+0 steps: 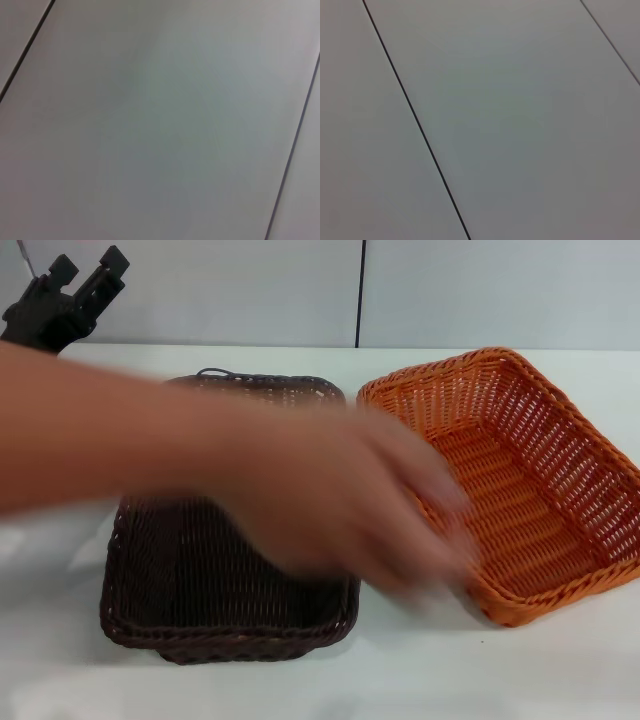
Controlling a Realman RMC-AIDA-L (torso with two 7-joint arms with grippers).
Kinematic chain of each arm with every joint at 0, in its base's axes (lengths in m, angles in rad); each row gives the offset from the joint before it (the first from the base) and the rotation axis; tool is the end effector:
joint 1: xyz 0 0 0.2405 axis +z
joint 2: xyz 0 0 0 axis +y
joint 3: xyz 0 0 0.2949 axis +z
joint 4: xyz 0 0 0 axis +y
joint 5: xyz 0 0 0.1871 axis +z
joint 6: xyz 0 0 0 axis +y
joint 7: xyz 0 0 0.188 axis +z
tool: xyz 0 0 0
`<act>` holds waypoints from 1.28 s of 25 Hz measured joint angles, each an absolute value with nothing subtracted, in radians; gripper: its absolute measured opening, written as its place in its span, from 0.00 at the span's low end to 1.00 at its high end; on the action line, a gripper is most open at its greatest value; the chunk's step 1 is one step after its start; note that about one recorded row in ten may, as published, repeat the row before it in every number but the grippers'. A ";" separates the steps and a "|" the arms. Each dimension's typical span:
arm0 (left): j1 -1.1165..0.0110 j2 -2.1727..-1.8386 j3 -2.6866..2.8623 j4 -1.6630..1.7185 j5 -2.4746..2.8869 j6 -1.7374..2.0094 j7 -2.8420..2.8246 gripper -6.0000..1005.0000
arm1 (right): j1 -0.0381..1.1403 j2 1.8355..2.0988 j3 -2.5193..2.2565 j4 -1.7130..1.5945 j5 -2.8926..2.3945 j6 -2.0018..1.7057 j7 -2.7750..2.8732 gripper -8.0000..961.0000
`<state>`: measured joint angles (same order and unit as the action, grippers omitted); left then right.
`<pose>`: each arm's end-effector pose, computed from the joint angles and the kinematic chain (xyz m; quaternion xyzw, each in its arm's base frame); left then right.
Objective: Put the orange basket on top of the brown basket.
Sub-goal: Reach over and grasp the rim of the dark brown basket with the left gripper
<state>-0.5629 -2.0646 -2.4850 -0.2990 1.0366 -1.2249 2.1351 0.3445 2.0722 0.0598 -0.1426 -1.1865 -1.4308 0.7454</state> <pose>-0.2755 0.4318 0.0294 -0.6932 -0.2932 -0.4837 0.4467 0.4029 0.3213 0.0981 -0.4788 0.3125 0.4712 0.6716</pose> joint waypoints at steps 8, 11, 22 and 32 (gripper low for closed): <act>-0.563 -2.065 -2.485 -0.295 1.035 -1.225 2.135 0.86 | 0.353 2.072 0.060 -0.143 -1.186 -1.427 0.745 0.68; -0.563 -2.065 -2.487 -0.288 1.035 -1.225 2.135 0.86 | 0.357 2.072 0.060 -0.143 -1.186 -1.421 0.745 0.68; -0.564 -2.065 -2.486 -0.287 1.035 -1.226 2.131 0.86 | 0.364 2.072 0.060 -0.143 -1.185 -1.416 0.745 0.67; -0.550 -2.033 -2.357 -0.473 1.112 -1.169 1.631 0.86 | 0.359 2.072 0.058 -0.143 -1.189 -1.408 0.745 0.66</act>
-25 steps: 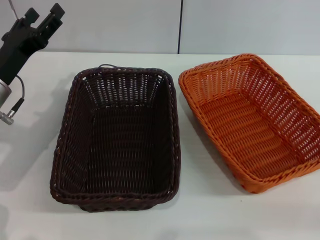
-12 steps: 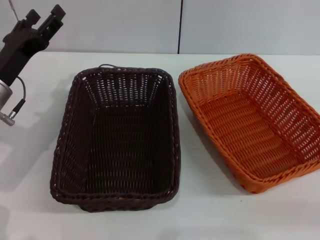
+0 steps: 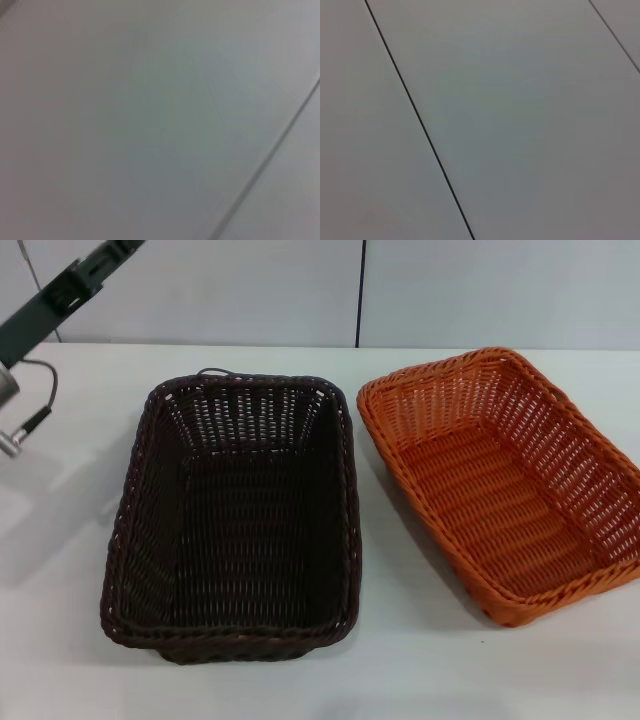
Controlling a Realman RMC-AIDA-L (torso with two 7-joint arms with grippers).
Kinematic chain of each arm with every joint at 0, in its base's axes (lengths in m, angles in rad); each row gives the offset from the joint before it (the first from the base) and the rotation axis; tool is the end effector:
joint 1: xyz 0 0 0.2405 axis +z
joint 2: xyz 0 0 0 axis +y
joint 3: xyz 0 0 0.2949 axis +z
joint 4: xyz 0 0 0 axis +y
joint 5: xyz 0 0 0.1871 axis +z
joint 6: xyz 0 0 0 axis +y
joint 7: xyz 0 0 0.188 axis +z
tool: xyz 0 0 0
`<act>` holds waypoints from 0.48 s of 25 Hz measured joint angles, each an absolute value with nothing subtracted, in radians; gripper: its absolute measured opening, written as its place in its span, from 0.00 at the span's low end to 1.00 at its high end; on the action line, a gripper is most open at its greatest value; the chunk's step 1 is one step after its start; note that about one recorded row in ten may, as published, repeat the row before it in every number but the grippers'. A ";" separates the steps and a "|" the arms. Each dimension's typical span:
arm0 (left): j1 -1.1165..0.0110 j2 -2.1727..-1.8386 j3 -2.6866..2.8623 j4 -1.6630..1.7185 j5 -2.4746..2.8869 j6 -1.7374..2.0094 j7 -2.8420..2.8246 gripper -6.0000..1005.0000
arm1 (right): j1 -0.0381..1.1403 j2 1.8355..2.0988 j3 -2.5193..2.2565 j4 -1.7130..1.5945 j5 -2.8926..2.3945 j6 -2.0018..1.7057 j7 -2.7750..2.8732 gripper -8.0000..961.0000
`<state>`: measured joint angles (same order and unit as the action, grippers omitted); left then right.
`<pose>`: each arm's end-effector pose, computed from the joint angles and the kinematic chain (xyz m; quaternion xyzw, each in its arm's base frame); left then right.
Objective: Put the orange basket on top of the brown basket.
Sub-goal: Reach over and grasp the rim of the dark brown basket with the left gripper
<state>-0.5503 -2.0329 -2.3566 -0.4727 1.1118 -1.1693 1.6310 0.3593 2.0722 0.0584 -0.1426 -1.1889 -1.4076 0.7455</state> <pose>-0.2575 0.4417 0.0413 -0.6886 -0.3895 -0.5171 0.3267 0.4016 0.3282 0.0957 -0.4815 0.3184 0.4693 0.6682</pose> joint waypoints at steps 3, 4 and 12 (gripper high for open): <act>-0.530 -1.991 -2.243 -0.601 1.189 -1.146 1.391 0.86 | 0.356 2.072 0.058 -0.142 -1.187 -1.407 0.745 0.66; -0.527 -1.966 -2.206 -0.659 1.242 -1.146 1.278 0.86 | 0.355 2.072 0.059 -0.142 -1.187 -1.407 0.745 0.66; -0.573 -1.863 -2.110 -0.969 1.794 -1.230 0.777 0.86 | 0.354 2.072 0.060 -0.142 -1.186 -1.385 0.745 0.66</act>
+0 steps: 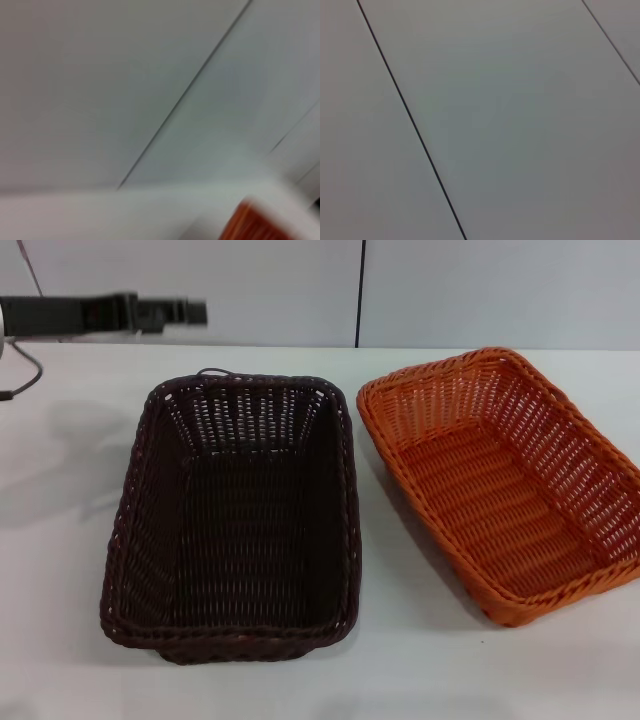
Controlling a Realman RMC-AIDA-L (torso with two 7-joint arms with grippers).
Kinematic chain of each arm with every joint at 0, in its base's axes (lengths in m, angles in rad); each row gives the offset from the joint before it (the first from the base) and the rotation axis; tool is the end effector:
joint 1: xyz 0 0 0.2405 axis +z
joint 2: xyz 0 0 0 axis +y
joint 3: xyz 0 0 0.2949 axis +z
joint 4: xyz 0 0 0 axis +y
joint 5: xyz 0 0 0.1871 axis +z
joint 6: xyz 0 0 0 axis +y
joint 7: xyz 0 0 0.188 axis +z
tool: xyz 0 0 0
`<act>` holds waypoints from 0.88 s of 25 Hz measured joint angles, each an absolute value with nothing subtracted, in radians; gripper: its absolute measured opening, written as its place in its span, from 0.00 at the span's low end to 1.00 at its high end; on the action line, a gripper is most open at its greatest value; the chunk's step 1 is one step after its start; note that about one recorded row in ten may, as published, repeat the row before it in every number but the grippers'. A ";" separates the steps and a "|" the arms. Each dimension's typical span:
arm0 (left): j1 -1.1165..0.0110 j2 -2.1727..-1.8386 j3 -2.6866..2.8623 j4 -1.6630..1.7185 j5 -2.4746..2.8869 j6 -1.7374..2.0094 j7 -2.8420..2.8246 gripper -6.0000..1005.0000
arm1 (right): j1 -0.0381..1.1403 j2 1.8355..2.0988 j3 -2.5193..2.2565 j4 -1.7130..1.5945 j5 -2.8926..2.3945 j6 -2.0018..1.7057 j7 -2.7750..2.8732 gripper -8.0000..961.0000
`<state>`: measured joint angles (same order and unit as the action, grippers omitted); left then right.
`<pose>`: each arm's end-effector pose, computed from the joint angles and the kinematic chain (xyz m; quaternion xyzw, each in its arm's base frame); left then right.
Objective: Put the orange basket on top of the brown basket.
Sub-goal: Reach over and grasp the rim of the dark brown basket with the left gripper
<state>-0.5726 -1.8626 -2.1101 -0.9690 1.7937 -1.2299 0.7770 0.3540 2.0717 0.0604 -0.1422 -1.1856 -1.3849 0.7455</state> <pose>-0.2307 0.4420 0.0541 -0.8301 -0.4492 -0.2457 0.2209 0.4078 0.3265 0.0949 -0.4771 0.3288 0.4615 0.6718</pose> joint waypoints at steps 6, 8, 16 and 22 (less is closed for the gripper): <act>-0.614 -1.917 -2.125 -1.200 2.300 -1.366 0.500 0.85 | 0.360 2.069 0.059 -0.148 -1.186 -1.329 0.745 0.65; -0.619 -1.934 -2.131 -1.249 2.395 -1.396 0.454 0.85 | 0.362 2.068 0.059 -0.151 -1.186 -1.308 0.745 0.65; -0.624 -2.023 -2.133 -1.424 2.661 -1.523 0.330 0.85 | 0.380 2.068 0.066 -0.151 -1.185 -1.274 0.659 0.65; -0.621 -2.051 -2.133 -1.438 2.676 -1.553 0.320 0.85 | 0.397 2.067 0.062 -0.148 -1.185 -1.266 0.646 0.65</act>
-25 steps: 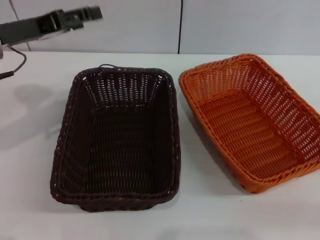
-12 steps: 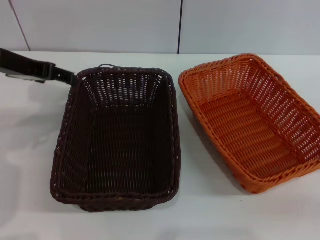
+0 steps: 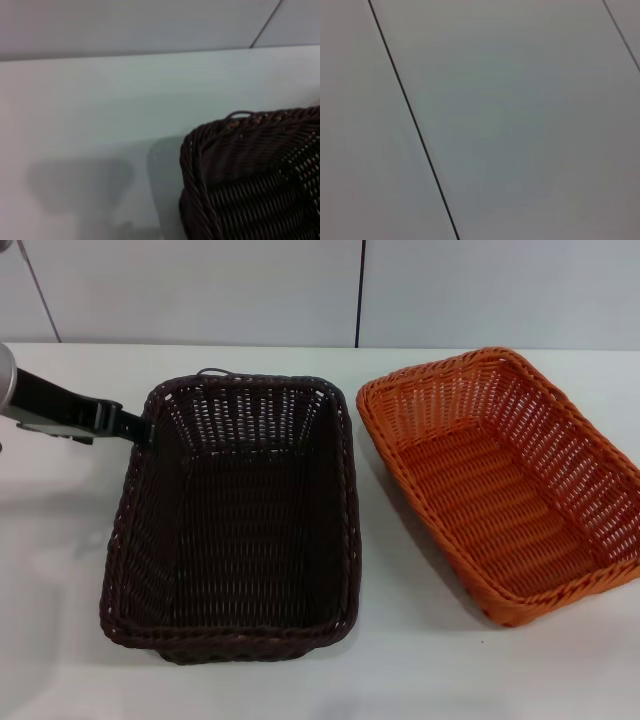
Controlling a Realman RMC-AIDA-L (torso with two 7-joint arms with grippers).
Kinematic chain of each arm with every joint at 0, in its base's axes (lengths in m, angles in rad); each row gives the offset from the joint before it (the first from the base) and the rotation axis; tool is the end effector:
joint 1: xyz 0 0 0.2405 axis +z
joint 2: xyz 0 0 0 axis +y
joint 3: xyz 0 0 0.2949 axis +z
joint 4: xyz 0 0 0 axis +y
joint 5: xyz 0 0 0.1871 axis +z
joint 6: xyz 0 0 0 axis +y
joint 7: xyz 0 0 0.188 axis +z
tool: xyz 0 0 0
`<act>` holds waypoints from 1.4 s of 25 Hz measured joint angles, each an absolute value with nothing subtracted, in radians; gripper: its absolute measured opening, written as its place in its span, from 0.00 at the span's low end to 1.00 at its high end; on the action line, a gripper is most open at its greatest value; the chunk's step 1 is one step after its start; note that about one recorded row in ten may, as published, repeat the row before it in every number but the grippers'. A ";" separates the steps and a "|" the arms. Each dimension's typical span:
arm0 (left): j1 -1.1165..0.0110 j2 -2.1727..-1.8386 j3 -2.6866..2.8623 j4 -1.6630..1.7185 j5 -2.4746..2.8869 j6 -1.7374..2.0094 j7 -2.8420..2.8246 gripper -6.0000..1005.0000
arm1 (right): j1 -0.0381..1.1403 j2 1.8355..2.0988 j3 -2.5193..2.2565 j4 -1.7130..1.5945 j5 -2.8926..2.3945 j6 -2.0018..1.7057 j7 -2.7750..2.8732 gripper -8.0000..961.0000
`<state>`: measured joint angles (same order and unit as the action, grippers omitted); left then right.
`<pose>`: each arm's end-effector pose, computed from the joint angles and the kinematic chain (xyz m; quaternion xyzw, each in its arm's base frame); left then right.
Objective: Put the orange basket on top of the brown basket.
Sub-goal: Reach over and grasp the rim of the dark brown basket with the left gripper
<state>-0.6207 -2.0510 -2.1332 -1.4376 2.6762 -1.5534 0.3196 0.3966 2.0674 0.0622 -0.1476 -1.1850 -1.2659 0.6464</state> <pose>-0.2496 0.4068 0.0311 -0.7970 -0.5120 0.0394 0.3179 0.4144 0.3464 0.0890 -0.4943 0.3384 0.4058 0.6903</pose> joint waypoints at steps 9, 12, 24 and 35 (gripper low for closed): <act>-0.605 -2.058 -2.107 -1.361 2.674 -1.530 0.304 0.84 | 0.407 2.068 0.060 -0.148 -1.186 -1.261 0.645 0.64; -0.603 -2.058 -2.098 -1.307 2.675 -1.506 0.305 0.84 | 0.408 2.068 0.060 -0.147 -1.186 -1.261 0.645 0.64; -0.602 -2.058 -2.079 -1.276 2.678 -1.481 0.313 0.83 | 0.410 2.069 0.060 -0.146 -1.186 -1.220 0.643 0.63; -0.603 -2.057 -2.071 -1.285 2.676 -1.486 0.313 0.44 | 0.411 2.068 0.060 -0.146 -1.186 -1.208 0.643 0.63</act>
